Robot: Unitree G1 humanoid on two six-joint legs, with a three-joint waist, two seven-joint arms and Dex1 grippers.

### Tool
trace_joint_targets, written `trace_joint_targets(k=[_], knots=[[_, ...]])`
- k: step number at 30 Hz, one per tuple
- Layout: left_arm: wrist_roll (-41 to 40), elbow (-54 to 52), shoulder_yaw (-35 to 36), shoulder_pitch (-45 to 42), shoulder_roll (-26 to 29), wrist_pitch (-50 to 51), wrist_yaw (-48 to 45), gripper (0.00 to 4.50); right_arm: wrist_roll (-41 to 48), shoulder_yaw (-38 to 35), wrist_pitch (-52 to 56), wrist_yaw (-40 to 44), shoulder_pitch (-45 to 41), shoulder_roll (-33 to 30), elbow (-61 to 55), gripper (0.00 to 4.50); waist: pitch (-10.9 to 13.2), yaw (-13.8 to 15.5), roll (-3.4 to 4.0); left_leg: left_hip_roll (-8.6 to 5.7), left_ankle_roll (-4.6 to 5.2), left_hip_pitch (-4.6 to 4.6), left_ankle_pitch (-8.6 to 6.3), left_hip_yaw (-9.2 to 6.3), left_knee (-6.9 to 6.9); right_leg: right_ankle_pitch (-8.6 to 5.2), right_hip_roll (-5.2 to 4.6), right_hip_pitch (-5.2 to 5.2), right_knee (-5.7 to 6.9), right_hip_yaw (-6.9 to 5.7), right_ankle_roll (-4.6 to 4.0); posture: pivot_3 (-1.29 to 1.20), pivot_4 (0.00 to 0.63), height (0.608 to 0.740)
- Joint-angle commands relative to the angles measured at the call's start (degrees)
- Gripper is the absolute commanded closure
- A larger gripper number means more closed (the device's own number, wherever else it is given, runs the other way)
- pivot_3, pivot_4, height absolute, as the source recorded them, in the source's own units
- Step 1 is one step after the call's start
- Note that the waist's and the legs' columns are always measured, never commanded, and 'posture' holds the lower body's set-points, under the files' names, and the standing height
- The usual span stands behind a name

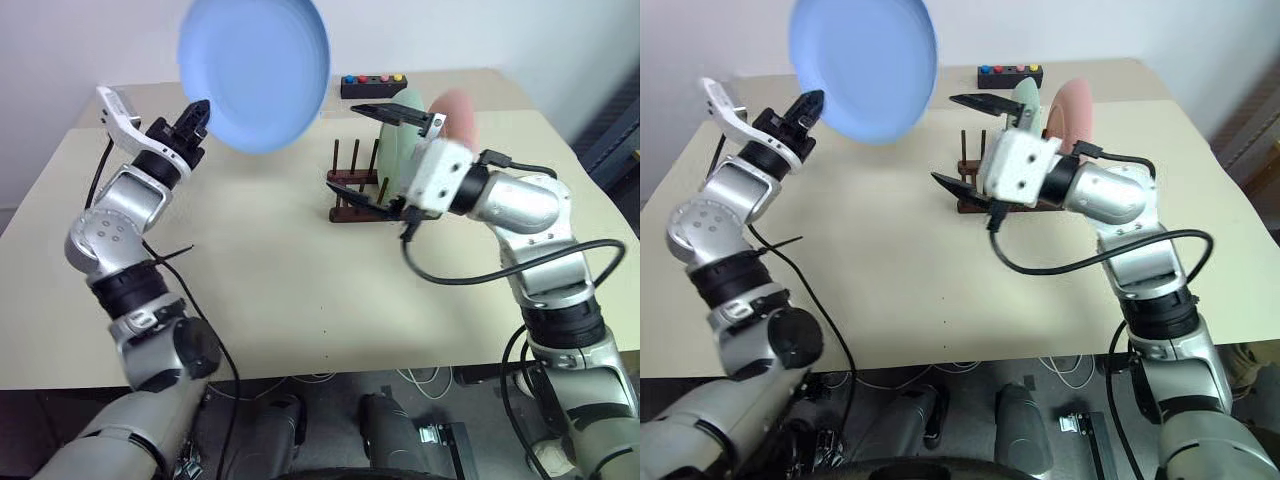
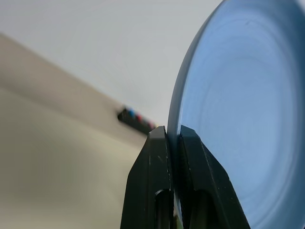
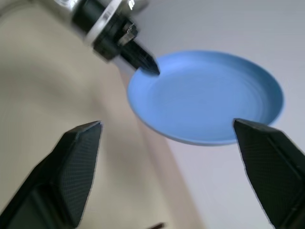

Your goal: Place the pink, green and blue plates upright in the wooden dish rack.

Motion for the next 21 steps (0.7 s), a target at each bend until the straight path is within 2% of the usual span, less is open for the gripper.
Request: trace_joint_targets(k=[1, 3, 6, 9, 20, 21], knots=[[-1.6, -6.8, -3.7, 1.0, -2.5, -4.3, 3.9, 4.47, -13.9, 2.8, -8.6, -6.4, -2.8, -1.8, 4.0, 0.0, 0.0, 0.1, -0.02, 0.0, -0.01, 0.0, 0.01, 0.0, 0.01, 0.0, 0.01, 0.0, 0.0, 0.0, 0.0, 0.0, 0.15, 0.74], [-1.4, -8.6, -5.8, 2.3, -3.3, -5.4, 5.0, 4.47, -16.9, 3.6, -10.5, -8.3, -3.0, -1.5, 5.1, 0.0, 0.0, 0.1, -0.09, -0.01, -0.01, 0.0, 0.01, 0.0, 0.02, 0.0, 0.01, 0.02, -0.01, 0.0, 0.0, 0.0, 0.15, 0.74], [-3.0, -11.0, -8.2, 4.3, -6.7, -6.8, 7.3, 4.47, -23.3, 5.0, -7.9, -12.3, -4.3, 1.7, 6.3, 0.0, 0.0, 0.0, -0.11, -0.01, -0.02, 0.0, 0.01, 0.0, 0.01, 0.0, 0.01, 0.02, -0.02, 0.01, 0.0, 0.0, 0.15, 0.74], [-5.6, -12.6, -9.6, 6.0, -8.6, -6.9, 8.5, 4.47, -25.8, 6.2, -7.1, -13.1, -4.1, 4.0, 6.7, 0.0, 0.0, 0.0, -0.11, 0.0, -0.05, 0.01, 0.03, 0.0, 0.01, 0.0, 0.04, 0.02, 0.0, 0.01, -0.01, 0.0, 0.15, 0.74], [-10.8, -14.8, -14.3, 9.5, -8.1, -7.1, 10.2, 4.47, -31.6, 7.0, -5.9, -16.8, -4.7, 5.3, 11.2, 0.0, 0.0, 0.0, -0.11, 0.0, -0.06, 0.01, 0.05, -0.02, 0.01, 0.0, 0.05, 0.04, -0.02, 0.01, -0.02, 0.0, 0.15, 0.74], [-11.0, -15.0, -14.9, 9.9, -7.9, -7.1, 10.3, 4.5, -31.8, 7.1, -5.7, -16.8, -4.7, 5.4, 11.5, 0.26, 0.0, 0.0, -0.11, 0.0, -0.06, 0.01, 0.05, -0.02, 0.01, 0.0, 0.05, 0.04, -0.02, 0.01, -0.02, 0.0, 0.15, 0.74]])
